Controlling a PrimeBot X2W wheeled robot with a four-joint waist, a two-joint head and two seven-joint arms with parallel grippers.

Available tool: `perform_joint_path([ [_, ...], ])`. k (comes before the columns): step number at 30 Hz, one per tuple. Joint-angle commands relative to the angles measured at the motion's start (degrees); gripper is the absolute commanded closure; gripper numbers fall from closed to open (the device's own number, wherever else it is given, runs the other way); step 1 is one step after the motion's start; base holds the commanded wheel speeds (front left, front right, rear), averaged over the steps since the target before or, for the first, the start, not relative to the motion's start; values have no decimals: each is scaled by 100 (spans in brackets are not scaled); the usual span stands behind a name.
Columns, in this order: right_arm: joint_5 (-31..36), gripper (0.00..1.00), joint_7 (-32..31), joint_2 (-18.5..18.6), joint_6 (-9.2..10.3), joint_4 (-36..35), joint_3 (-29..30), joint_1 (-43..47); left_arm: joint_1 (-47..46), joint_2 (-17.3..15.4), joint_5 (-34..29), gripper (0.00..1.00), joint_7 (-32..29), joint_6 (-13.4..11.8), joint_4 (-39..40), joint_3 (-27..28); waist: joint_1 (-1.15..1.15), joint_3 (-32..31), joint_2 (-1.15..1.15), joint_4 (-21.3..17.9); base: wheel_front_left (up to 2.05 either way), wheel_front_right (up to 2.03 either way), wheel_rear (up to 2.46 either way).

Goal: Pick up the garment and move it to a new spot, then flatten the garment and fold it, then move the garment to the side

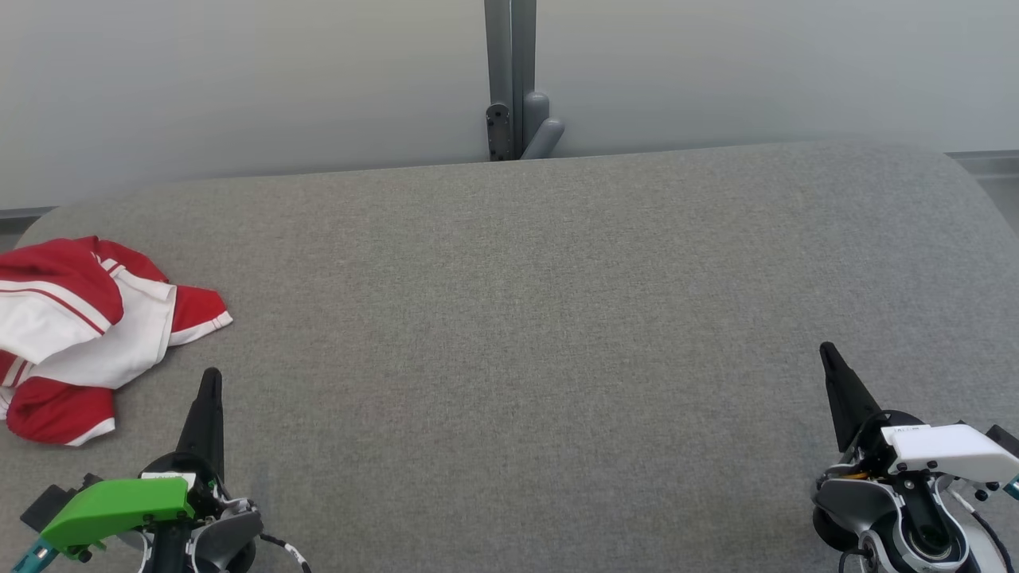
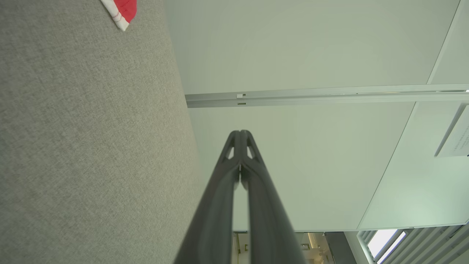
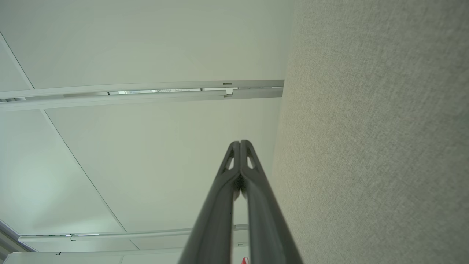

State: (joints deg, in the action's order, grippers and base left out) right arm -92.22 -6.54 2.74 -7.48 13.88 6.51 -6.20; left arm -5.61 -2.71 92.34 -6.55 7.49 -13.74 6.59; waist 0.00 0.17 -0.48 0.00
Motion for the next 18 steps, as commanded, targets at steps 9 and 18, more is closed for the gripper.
perform_joint_path([
  [9, -45, 100, -11, 28, -2, -22, 6, 41, -79, -35, 20, 100, -15, 10, 0, 4, 0, 0, 48, 0, 0, 0, 0],
  [18, -45, 100, -11, 28, -2, -22, 6, 41, -79, -35, 20, 100, -15, 10, 0, 5, 0, 0, 48, 0, 0, 0, 0],
])
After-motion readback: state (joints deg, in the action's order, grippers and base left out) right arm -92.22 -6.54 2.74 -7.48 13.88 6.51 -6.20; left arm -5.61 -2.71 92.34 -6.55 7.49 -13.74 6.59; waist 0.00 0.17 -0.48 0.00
